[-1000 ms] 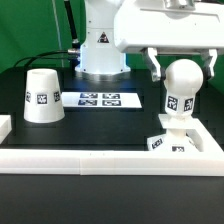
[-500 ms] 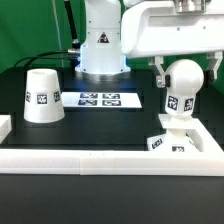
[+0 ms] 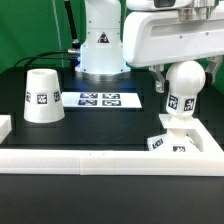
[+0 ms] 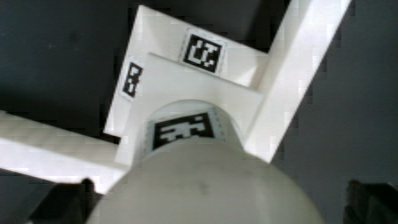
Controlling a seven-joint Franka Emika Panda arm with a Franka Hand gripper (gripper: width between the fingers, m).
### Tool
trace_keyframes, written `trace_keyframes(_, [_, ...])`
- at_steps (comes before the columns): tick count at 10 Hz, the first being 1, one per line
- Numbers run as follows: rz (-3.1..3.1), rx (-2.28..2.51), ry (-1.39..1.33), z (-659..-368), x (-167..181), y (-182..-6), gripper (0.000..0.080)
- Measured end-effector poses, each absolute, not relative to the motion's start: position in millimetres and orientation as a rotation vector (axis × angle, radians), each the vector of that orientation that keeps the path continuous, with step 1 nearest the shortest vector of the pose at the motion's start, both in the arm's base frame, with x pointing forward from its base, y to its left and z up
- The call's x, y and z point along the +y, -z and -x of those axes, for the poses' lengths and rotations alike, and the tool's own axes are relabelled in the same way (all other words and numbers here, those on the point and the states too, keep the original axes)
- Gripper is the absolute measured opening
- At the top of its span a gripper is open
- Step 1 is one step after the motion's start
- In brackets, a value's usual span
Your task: Assemble lamp
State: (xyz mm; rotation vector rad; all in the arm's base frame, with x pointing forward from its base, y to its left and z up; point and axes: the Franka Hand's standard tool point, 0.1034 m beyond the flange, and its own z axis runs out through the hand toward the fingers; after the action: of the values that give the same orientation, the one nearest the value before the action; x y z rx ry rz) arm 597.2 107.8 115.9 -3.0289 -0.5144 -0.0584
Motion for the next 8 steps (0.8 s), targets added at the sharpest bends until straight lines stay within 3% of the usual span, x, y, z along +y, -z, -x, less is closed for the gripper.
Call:
trace_keyframes(3, [3.031,-0.505,0.075,-602.9,104.8,-120.5,0.0689])
trace_keyframes(4, [3.031,-0.503,0.080,-604.9,104.1,-122.2,0.0577])
trace_keyframes(8, [3.032,-0.494,0.082,-605.2,104.2,-121.7,0.0577])
